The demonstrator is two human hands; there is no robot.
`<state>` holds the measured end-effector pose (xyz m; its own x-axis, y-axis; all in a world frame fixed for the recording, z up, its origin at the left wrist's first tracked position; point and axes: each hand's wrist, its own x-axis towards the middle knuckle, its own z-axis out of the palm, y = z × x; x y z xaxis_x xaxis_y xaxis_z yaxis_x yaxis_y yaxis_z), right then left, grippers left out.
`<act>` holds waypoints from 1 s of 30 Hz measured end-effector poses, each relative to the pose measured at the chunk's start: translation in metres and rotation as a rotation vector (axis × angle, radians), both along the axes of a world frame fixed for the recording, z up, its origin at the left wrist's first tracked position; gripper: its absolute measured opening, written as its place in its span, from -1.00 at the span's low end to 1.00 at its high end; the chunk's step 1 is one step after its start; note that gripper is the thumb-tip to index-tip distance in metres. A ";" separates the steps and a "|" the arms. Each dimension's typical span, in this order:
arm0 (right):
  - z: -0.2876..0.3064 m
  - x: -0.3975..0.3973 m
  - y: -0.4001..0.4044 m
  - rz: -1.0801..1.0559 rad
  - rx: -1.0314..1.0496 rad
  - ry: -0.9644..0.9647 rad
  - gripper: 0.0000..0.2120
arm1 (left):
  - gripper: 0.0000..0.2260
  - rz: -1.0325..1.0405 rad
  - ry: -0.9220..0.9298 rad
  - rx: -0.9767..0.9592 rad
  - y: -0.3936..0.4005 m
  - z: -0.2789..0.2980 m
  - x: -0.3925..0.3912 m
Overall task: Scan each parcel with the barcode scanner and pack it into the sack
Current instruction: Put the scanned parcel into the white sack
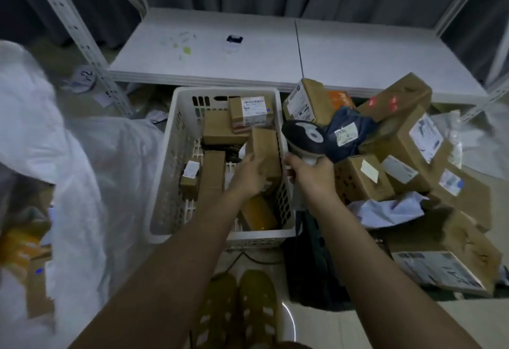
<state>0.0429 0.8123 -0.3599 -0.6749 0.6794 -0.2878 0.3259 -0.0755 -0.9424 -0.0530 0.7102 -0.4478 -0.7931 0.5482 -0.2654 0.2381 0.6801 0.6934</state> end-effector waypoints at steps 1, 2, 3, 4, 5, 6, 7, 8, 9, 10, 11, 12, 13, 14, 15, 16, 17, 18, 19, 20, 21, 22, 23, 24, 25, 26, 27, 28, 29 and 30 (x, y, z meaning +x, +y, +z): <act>-0.007 -0.006 0.003 -0.012 -0.010 -0.005 -0.70 | -0.52 -0.043 0.054 -0.057 0.002 -0.007 -0.001; -0.014 -0.011 0.007 -0.031 -0.025 -0.004 -0.69 | -0.51 -0.076 0.097 -0.114 0.004 -0.013 -0.003; -0.020 -0.015 0.009 -0.048 -0.038 -0.005 -0.70 | -0.51 -0.086 0.108 -0.165 0.005 -0.022 -0.006; -0.025 -0.018 0.011 -0.059 -0.047 -0.013 -0.72 | -0.51 -0.086 0.091 -0.214 0.005 -0.029 -0.008; -0.030 -0.019 0.012 -0.065 -0.051 -0.019 -0.77 | -0.50 -0.069 0.053 -0.241 0.004 -0.039 -0.010; -0.035 -0.021 0.014 -0.067 -0.055 -0.022 -0.82 | -0.47 -0.033 0.035 -0.237 0.002 -0.044 -0.009; -0.037 -0.021 0.015 -0.068 -0.059 -0.031 -0.86 | -0.43 0.025 0.007 -0.212 0.000 -0.049 -0.008; -0.039 -0.020 0.015 -0.067 -0.062 -0.040 -0.87 | -0.37 0.103 -0.019 -0.161 -0.002 -0.051 -0.006; -0.040 -0.019 0.016 -0.068 -0.062 -0.041 -0.89 | -0.30 0.200 -0.047 -0.097 -0.003 -0.052 -0.003; -0.042 -0.018 0.016 -0.070 -0.059 -0.037 -0.89 | -0.25 0.281 -0.074 -0.049 -0.002 -0.051 -0.002; -0.042 -0.017 0.017 -0.071 -0.054 -0.039 -0.87 | -0.22 0.336 -0.087 -0.024 0.000 -0.052 -0.001; -0.043 -0.017 0.017 -0.068 -0.048 -0.039 -0.86 | -0.23 0.378 -0.090 -0.022 0.002 -0.050 -0.002; -0.043 -0.017 0.017 -0.060 -0.043 -0.036 -0.87 | -0.25 0.418 -0.079 -0.014 0.005 -0.050 -0.003; -0.045 -0.017 0.017 -0.057 -0.043 -0.031 -0.89 | -0.28 0.455 -0.073 -0.004 0.007 -0.048 -0.005; -0.047 -0.016 0.017 -0.052 -0.044 -0.034 -0.88 | -0.31 0.495 -0.073 0.022 0.008 -0.047 -0.006; -0.048 -0.016 0.017 -0.044 -0.048 -0.039 -0.86 | -0.35 0.529 -0.096 0.062 0.006 -0.045 -0.008; -0.049 -0.016 0.017 -0.033 -0.060 -0.045 -0.84 | -0.38 0.556 -0.126 0.114 0.004 -0.044 -0.009; -0.049 -0.017 0.017 -0.019 -0.078 -0.049 -0.84 | -0.41 0.571 -0.153 0.160 0.000 -0.041 -0.011; -0.048 -0.018 0.016 -0.008 -0.100 -0.052 -0.87 | -0.42 0.575 -0.175 0.200 -0.005 -0.034 -0.012; -0.048 -0.018 0.014 -0.004 -0.112 -0.052 -0.90 | -0.42 0.572 -0.184 0.230 -0.011 -0.025 -0.012; -0.044 -0.017 0.011 -0.002 -0.120 -0.044 -0.91 | -0.41 0.567 -0.181 0.256 -0.018 -0.015 -0.012; -0.042 -0.017 0.009 -0.008 -0.118 -0.038 -0.90 | -0.39 0.560 -0.180 0.283 -0.024 -0.002 -0.013; -0.036 -0.015 0.004 -0.018 -0.114 -0.029 -0.90 | -0.39 0.553 -0.185 0.314 -0.031 0.012 -0.013; -0.030 -0.012 0.000 -0.035 -0.112 -0.011 -0.87 | -0.42 0.540 -0.193 0.346 -0.037 0.027 -0.012; -0.022 -0.009 -0.004 -0.059 -0.115 0.011 -0.81 | -0.47 0.524 -0.198 0.376 -0.042 0.043 -0.009; -0.014 -0.006 -0.009 -0.091 -0.120 0.035 -0.74 | -0.54 0.506 -0.200 0.394 -0.048 0.058 -0.006; -0.001 -0.002 -0.014 -0.128 -0.124 0.054 -0.67 | -0.60 0.488 -0.193 0.418 -0.052 0.074 0.000; 0.012 0.002 -0.019 -0.159 -0.140 0.096 -0.61 | -0.64 0.475 -0.182 0.445 -0.057 0.088 0.008; 0.027 0.007 -0.024 -0.182 -0.167 0.135 -0.57 | -0.66 0.460 -0.174 0.473 -0.061 0.104 0.018; 0.042 0.012 -0.028 -0.188 -0.193 0.182 -0.57 | -0.66 0.451 -0.162 0.505 -0.065 0.119 0.028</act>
